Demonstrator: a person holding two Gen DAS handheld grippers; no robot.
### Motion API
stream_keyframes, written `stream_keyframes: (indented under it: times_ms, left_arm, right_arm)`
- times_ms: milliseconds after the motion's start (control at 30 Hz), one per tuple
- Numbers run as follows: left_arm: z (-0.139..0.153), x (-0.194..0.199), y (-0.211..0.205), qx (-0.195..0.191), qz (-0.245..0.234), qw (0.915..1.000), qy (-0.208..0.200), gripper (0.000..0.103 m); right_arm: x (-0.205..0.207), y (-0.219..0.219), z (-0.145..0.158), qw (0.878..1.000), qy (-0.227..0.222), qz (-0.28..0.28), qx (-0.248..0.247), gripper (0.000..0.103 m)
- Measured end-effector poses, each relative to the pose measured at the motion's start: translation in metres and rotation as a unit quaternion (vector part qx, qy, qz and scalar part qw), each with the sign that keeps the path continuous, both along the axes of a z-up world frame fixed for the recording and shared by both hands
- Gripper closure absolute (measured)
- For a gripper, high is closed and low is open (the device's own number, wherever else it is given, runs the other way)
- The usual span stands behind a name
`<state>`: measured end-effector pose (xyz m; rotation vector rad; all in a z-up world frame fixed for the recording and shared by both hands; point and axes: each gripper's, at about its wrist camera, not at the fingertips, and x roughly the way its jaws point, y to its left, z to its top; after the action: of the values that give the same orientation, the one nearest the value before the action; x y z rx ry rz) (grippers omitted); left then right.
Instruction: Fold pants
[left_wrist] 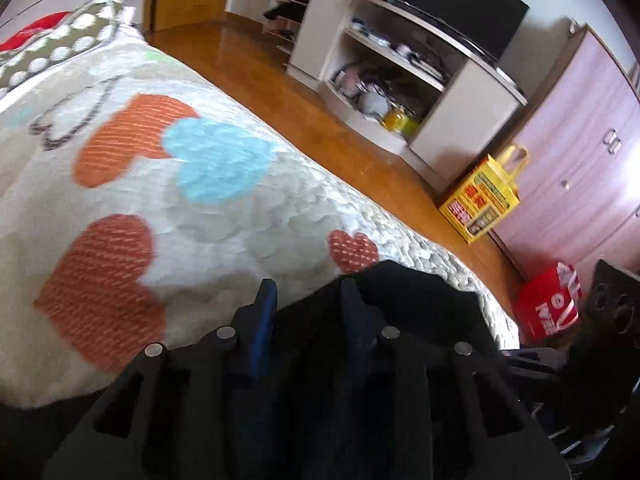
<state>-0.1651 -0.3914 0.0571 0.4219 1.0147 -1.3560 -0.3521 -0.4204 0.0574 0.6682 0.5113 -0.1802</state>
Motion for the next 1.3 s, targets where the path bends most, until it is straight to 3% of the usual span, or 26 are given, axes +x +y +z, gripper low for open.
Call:
stream_keyframes:
  times_ms: [233, 367, 467, 533, 600, 700, 800, 900, 1100, 1200, 1300]
  left_arm:
    - [0.044, 0.049, 0.073, -0.053, 0.073, 0.9951, 0.041, 0.072]
    - [0.051, 0.081, 0.135, -0.068, 0.141, 0.9855, 0.065, 0.036]
    - [0.041, 0.099, 0.184, -0.075, 0.197, 0.9735, 0.089, 0.028]
    - [0.028, 0.108, 0.219, -0.069, 0.237, 0.9643, 0.095, 0.024]
    - [0.019, 0.113, 0.244, -0.067, 0.269, 0.9555, 0.102, 0.021]
    - [0.007, 0.117, 0.267, -0.062, 0.295, 0.946, 0.12, 0.021]
    - [0.005, 0.107, 0.266, -0.058, 0.291, 0.949, 0.108, 0.02]
    - [0.004, 0.095, 0.258, -0.049, 0.28, 0.9548, 0.088, 0.02]
    - [-0.004, 0.06, 0.226, 0.001, 0.268, 0.9633, 0.008, 0.02]
    - [-0.018, 0.054, 0.211, 0.054, 0.277, 0.9581, -0.051, 0.02]
    - [-0.022, 0.058, 0.213, 0.043, 0.295, 0.9537, -0.041, 0.021]
  right_arm:
    - [0.041, 0.051, 0.038, 0.995, -0.025, 0.088, -0.05, 0.086]
    - [0.078, 0.089, 0.038, 0.987, -0.023, 0.146, -0.063, 0.086]
    - [0.111, 0.121, 0.018, 0.98, -0.003, 0.191, -0.062, 0.085]
    - [0.135, 0.139, -0.006, 0.973, 0.029, 0.223, -0.048, 0.076]
    - [0.148, 0.152, -0.024, 0.966, 0.063, 0.249, -0.024, 0.057]
    - [0.133, 0.157, -0.015, 0.962, 0.031, 0.27, -0.017, 0.045]
    - [0.111, 0.147, 0.001, 0.961, 0.011, 0.274, -0.042, 0.036]
    - [0.104, 0.133, 0.006, 0.966, 0.022, 0.247, -0.07, 0.036]
    - [0.099, 0.093, -0.014, 0.979, 0.054, 0.192, -0.045, 0.036]
    - [0.099, 0.09, -0.016, 0.978, 0.063, 0.192, -0.048, 0.036]
    - [0.098, 0.091, -0.014, 0.979, 0.064, 0.188, -0.055, 0.036]
